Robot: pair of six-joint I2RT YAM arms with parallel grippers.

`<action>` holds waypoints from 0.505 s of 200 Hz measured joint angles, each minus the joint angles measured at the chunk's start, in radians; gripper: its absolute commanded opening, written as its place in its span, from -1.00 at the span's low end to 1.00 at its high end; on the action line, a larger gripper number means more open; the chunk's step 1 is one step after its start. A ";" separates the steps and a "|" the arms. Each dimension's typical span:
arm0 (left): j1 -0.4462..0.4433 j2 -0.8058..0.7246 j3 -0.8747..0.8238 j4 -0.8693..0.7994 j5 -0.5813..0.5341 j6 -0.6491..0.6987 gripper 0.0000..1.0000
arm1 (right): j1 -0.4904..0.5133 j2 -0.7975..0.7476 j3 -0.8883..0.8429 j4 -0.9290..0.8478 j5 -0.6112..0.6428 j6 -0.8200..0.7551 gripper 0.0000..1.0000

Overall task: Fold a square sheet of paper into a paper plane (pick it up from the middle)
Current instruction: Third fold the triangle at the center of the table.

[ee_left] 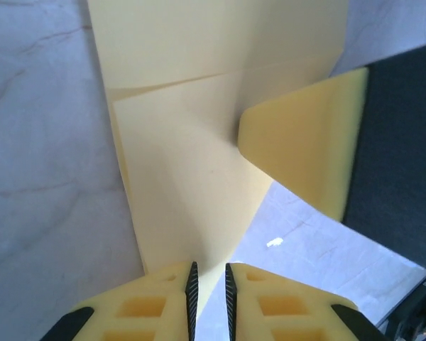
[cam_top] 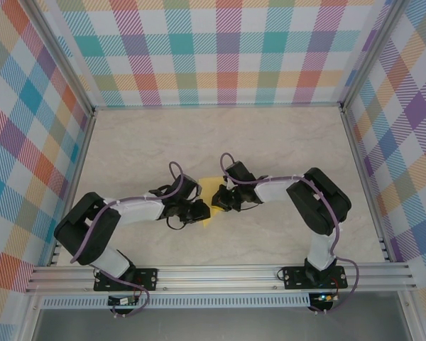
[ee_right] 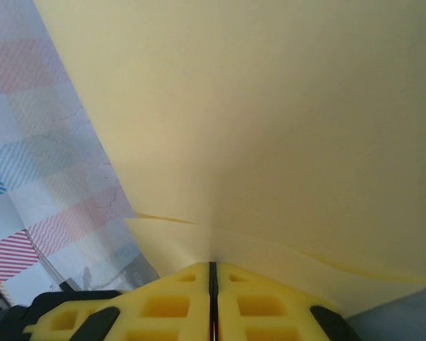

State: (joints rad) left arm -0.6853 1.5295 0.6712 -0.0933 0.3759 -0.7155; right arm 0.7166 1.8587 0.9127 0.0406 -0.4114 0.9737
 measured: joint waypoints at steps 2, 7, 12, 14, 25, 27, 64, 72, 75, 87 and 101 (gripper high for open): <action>0.000 -0.006 0.001 -0.005 0.000 0.000 -0.58 | 0.000 0.000 0.000 0.000 0.000 0.001 -0.81; 0.000 -0.017 0.002 -0.012 0.000 0.000 -0.58 | 0.000 0.000 0.000 0.000 0.000 0.003 -0.81; 0.000 -0.029 0.003 -0.017 0.000 0.000 -0.57 | 0.000 0.000 0.000 0.000 0.001 0.006 -0.82; 0.000 -0.034 0.003 -0.018 0.000 0.000 -0.57 | 0.000 0.000 0.000 0.000 0.001 0.006 -0.81; 0.000 -0.058 0.011 -0.021 0.010 -0.003 -0.56 | 0.000 0.000 0.000 0.000 0.002 0.006 -0.81; 0.000 -0.061 0.013 -0.021 0.013 -0.005 -0.56 | 0.000 0.000 0.000 0.000 0.003 0.006 -0.81; 0.000 -0.081 0.019 0.048 0.085 -0.069 -0.56 | 0.000 0.000 0.000 0.000 0.003 0.010 -0.81; 0.000 -0.079 0.019 0.063 0.094 -0.084 -0.56 | 0.000 0.000 0.000 0.000 0.003 0.010 -0.82; 0.000 -0.077 0.019 0.069 0.097 -0.089 -0.56 | 0.000 0.000 0.000 0.000 0.003 0.010 -0.81; 0.000 -0.065 0.018 0.082 0.105 -0.108 -0.56 | 0.000 0.000 0.000 0.000 0.002 0.010 -0.81; 0.001 -0.049 0.009 0.122 0.115 -0.135 -0.56 | -0.006 0.000 0.000 0.000 0.003 0.010 -0.81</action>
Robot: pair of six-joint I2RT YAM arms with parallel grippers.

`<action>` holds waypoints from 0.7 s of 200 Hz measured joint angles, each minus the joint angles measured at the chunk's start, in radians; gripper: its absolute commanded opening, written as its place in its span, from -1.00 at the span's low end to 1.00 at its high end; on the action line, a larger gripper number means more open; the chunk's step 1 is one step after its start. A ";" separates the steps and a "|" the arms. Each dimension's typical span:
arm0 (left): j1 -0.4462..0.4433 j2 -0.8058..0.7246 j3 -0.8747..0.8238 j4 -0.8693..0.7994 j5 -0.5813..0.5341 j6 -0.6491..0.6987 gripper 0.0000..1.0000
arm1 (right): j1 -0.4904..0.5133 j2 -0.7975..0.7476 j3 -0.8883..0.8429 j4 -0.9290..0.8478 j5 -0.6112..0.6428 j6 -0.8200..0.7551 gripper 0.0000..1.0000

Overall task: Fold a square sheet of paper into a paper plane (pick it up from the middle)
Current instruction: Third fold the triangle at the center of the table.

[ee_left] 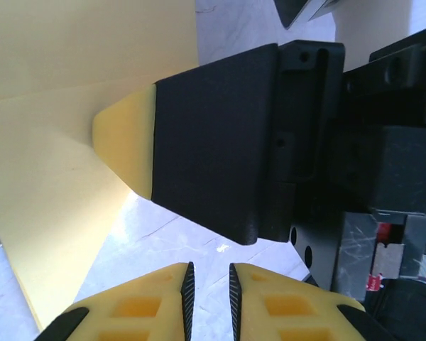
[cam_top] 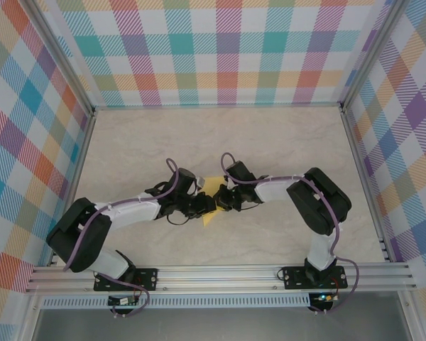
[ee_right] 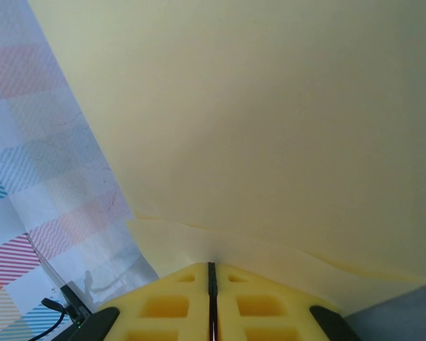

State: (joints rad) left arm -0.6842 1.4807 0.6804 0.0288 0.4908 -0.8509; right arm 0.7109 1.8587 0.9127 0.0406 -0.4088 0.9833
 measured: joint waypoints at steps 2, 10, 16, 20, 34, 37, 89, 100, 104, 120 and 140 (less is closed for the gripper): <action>0.000 0.003 -0.003 0.009 0.002 -0.006 -0.56 | -0.001 0.000 0.000 0.000 0.000 0.000 -0.82; 0.001 0.014 -0.011 0.039 0.008 -0.023 -0.56 | -0.004 0.000 0.000 0.000 0.000 0.000 -0.81; 0.002 0.024 -0.018 0.061 0.011 -0.034 -0.56 | -0.006 0.000 0.000 0.000 0.000 0.000 -0.81; 0.002 0.031 -0.021 0.074 0.010 -0.042 -0.56 | -0.007 0.000 0.000 0.000 0.000 0.001 -0.81; -0.002 0.078 -0.036 0.114 0.011 -0.062 -0.56 | -0.002 0.000 0.000 0.003 0.007 0.002 -0.81; -0.003 0.088 -0.041 0.120 0.013 -0.066 -0.56 | -0.002 0.000 0.000 0.004 0.008 0.003 -0.81; -0.003 0.130 -0.089 0.165 0.004 -0.101 -0.71 | -0.002 0.000 0.000 0.004 0.008 0.004 -0.81; -0.003 0.129 -0.094 0.166 -0.005 -0.104 -0.72 | -0.002 0.000 0.000 0.004 0.008 0.004 -0.82; -0.003 0.127 -0.098 0.168 -0.010 -0.107 -0.73 | -0.002 0.000 0.000 0.004 0.008 0.004 -0.81; -0.003 0.110 -0.106 0.163 -0.035 -0.109 -0.76 | -0.002 0.000 0.000 0.004 0.008 0.004 -0.81; -0.003 0.093 -0.110 0.149 -0.069 -0.111 -0.78 | -0.002 0.000 0.000 0.004 0.008 0.004 -0.81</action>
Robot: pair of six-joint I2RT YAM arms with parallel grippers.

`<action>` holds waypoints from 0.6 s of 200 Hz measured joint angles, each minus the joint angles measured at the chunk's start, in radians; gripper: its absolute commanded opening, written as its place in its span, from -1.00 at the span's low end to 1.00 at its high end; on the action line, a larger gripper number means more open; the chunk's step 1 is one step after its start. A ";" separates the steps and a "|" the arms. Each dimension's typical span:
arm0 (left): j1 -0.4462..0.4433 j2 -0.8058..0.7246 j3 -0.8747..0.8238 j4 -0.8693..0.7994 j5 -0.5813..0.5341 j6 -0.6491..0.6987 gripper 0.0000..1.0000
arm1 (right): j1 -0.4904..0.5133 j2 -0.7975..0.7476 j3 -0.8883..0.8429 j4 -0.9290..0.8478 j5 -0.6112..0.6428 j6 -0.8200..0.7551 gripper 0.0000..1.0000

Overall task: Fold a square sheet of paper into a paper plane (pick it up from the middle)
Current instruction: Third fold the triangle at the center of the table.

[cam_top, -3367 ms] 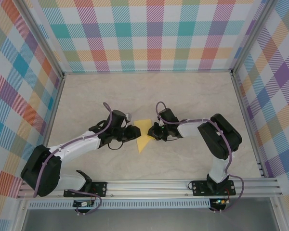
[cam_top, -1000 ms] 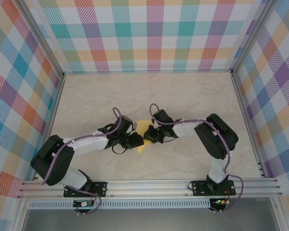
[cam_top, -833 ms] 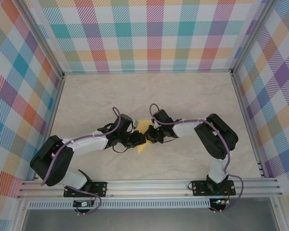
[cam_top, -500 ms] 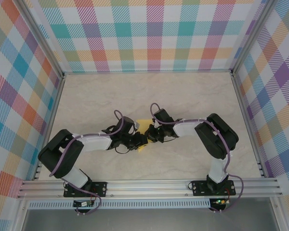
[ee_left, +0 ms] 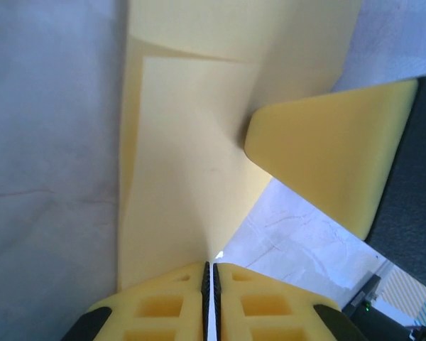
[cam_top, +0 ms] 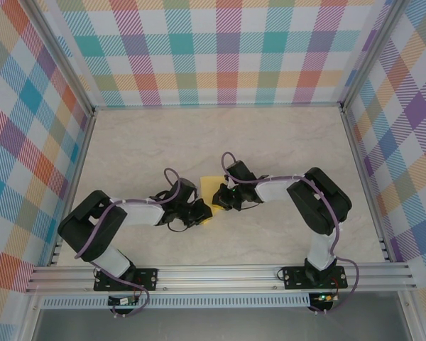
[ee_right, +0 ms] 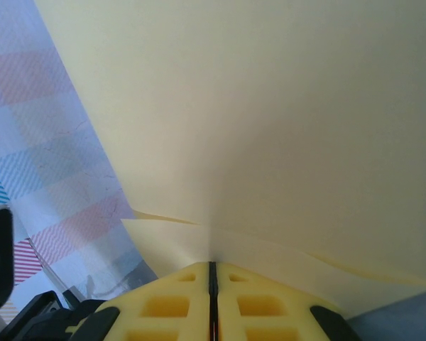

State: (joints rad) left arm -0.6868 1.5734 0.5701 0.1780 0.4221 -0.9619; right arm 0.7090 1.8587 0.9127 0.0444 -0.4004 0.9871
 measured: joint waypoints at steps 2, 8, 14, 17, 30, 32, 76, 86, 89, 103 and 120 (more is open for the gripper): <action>0.000 0.000 -0.001 0.000 -0.003 0.000 -0.78 | 0.000 0.000 0.000 0.000 0.000 0.000 -0.81; 0.000 -0.002 -0.004 0.001 -0.005 -0.001 -0.78 | 0.000 0.000 0.000 0.000 0.000 0.000 -0.81; 0.000 -0.003 -0.010 0.002 -0.008 -0.004 -0.78 | 0.000 0.000 0.000 0.000 0.000 0.000 -0.81; 0.000 -0.004 -0.013 0.002 -0.009 -0.005 -0.78 | 0.000 0.000 0.000 0.000 0.000 0.000 -0.81; 0.000 -0.011 -0.027 0.015 -0.012 -0.011 -0.77 | 0.000 0.000 0.000 0.000 0.000 0.000 -0.81; 0.000 -0.012 -0.030 0.017 -0.012 -0.012 -0.77 | 0.000 0.000 0.000 0.000 0.000 0.000 -0.81; 0.000 -0.041 -0.065 0.031 -0.007 -0.012 -0.76 | 0.000 0.000 0.000 0.000 0.003 0.000 -0.81; 0.000 -0.044 -0.065 0.022 -0.005 -0.008 -0.75 | 0.000 0.000 0.000 0.000 0.003 0.000 -0.81; 0.000 -0.046 -0.065 0.017 -0.004 -0.007 -0.75 | 0.000 0.000 0.000 0.000 0.003 0.000 -0.81; 0.000 -0.058 -0.066 -0.008 -0.003 0.005 -0.74 | 0.000 0.000 0.000 0.000 0.003 0.000 -0.81; 0.000 -0.074 -0.065 -0.047 -0.003 0.020 -0.75 | 0.000 0.000 0.000 0.000 0.003 0.000 -0.80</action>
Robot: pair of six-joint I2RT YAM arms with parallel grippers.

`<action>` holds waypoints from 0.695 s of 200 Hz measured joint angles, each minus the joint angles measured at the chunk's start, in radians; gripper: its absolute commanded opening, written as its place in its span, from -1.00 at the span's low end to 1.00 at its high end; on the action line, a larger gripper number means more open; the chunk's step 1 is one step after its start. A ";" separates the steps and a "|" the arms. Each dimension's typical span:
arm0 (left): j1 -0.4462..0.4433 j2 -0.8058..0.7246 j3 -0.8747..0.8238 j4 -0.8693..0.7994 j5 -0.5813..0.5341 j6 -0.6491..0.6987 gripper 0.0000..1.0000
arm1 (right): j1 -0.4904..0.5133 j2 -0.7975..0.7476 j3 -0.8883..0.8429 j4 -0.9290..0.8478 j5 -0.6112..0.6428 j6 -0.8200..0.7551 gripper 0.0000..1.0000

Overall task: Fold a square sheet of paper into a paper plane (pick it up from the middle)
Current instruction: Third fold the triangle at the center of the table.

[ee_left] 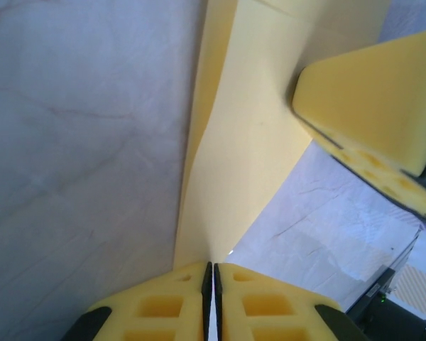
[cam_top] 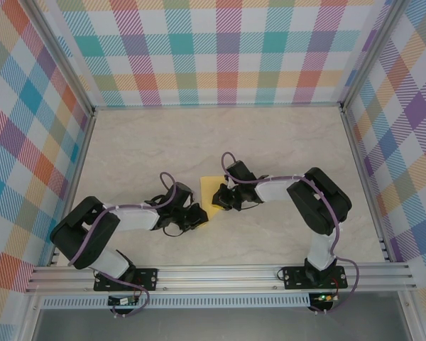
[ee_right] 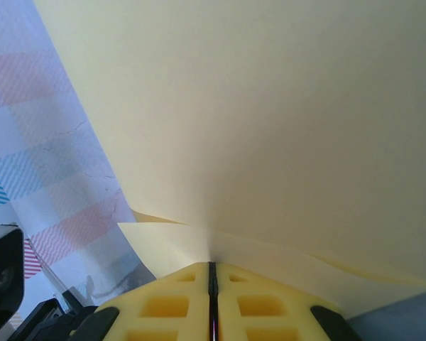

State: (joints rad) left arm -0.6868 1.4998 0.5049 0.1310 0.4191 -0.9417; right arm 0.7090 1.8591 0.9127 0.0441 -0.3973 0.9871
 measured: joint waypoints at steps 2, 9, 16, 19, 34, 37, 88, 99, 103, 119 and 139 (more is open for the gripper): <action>0.000 -0.002 0.000 -0.004 0.000 0.002 -0.75 | 0.000 0.000 0.000 0.000 0.000 0.000 -0.80; 0.000 -0.010 0.000 -0.023 0.000 0.009 -0.75 | 0.000 0.000 0.000 0.000 0.000 0.000 -0.80; 0.000 -0.021 0.000 -0.044 0.000 0.015 -0.74 | 0.001 0.000 0.000 0.000 0.000 0.000 -0.80; 0.000 -0.027 0.000 -0.056 -0.001 0.016 -0.74 | 0.001 0.000 0.000 0.000 0.000 0.000 -0.80; 0.000 -0.062 -0.008 -0.114 -0.002 0.025 -0.73 | 0.001 0.000 0.000 0.000 0.000 0.001 -0.80; 0.000 -0.069 -0.010 -0.126 -0.002 0.027 -0.73 | 0.001 0.000 0.000 0.000 0.000 0.001 -0.80; 0.000 -0.196 -0.005 -0.238 -0.040 0.040 -0.69 | 0.002 0.000 0.000 0.001 0.001 0.008 -0.79; 0.000 -0.200 0.010 -0.235 -0.043 0.040 -0.69 | 0.002 0.000 0.000 0.001 0.001 0.008 -0.79; 0.000 -0.199 0.018 -0.234 -0.045 0.040 -0.69 | 0.002 0.000 0.000 0.001 0.001 0.008 -0.79; 0.000 -0.190 0.047 -0.214 -0.047 0.039 -0.69 | 0.002 0.000 0.002 -0.001 0.001 0.008 -0.79; 0.000 -0.140 0.089 -0.167 -0.046 0.032 -0.72 | 0.002 0.000 0.004 -0.004 0.001 0.008 -0.79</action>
State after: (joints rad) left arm -0.6868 1.3602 0.5938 -0.0357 0.3729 -0.9092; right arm 0.7109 1.8595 0.9169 0.0399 -0.3965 0.9951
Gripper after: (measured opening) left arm 0.150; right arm 0.106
